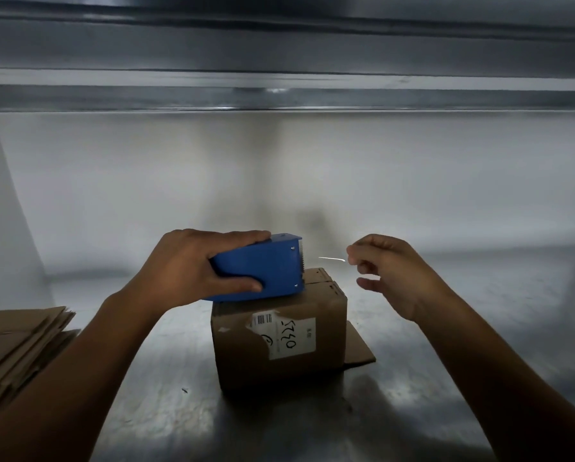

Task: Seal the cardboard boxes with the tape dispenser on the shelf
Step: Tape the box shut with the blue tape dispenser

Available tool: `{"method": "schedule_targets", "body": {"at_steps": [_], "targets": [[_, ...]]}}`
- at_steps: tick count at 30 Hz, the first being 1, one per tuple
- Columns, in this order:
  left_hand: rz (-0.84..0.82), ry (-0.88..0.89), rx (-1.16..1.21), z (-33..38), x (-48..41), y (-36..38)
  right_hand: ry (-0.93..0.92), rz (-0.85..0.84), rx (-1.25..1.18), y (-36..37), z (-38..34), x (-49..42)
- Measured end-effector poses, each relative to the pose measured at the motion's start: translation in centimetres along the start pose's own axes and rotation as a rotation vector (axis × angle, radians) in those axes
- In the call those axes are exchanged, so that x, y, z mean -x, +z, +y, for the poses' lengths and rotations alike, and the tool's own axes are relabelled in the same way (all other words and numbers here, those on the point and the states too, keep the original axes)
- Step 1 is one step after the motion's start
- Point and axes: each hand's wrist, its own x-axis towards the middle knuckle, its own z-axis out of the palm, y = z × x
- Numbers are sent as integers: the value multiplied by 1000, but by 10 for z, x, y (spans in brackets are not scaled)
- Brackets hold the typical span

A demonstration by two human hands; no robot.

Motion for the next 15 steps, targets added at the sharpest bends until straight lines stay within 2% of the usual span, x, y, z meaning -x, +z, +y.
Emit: {"method": "schedule_targets", "body": {"at_steps": [9, 15], "targets": [[21, 42, -37, 2, 1, -1, 370, -149, -313, 3, 15, 1], [24, 37, -39, 3, 3, -1, 476, -159, -313, 4, 27, -3]]}}
